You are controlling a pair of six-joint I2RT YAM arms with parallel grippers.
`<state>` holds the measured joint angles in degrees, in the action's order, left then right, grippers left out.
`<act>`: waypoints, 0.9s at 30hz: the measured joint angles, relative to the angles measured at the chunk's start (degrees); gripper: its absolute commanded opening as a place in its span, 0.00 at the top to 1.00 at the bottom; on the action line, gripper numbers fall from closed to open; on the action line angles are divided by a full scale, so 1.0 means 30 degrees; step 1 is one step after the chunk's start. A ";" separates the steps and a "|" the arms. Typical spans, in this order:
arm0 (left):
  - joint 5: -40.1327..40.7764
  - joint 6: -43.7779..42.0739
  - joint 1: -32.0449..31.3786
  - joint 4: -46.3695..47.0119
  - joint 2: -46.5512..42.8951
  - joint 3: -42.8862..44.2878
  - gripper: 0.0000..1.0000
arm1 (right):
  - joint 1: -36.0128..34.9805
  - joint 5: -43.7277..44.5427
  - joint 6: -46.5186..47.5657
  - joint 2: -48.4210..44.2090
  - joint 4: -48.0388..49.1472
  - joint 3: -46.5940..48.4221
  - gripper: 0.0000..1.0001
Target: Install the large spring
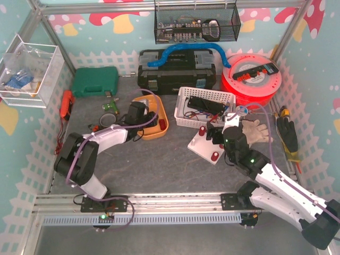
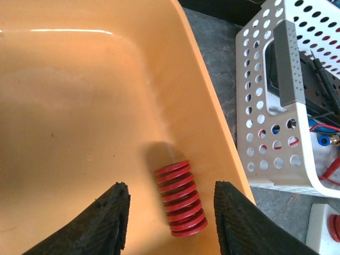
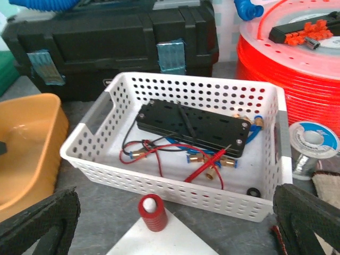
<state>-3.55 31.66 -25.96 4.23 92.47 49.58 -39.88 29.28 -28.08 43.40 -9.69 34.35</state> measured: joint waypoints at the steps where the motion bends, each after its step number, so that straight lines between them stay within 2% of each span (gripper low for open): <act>1: 0.0036 0.0080 -0.0022 -0.0160 0.0117 0.0109 0.55 | 0.0000 0.0175 0.0109 -0.0015 0.0117 -0.0262 0.02; 8: 0.0095 0.0321 -0.0430 -0.0801 0.1348 0.0845 0.56 | 0.0000 0.0444 0.0568 -0.0466 0.1282 -0.1341 0.03; 27: -0.0772 0.0306 -0.0750 -0.1188 0.4124 0.2295 0.53 | 0.0000 0.0437 0.0714 -0.0656 0.2157 -0.1596 0.03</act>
<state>-5.87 32.58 -28.21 0.67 104.84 56.47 -39.88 30.59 -25.93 41.43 -3.22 29.56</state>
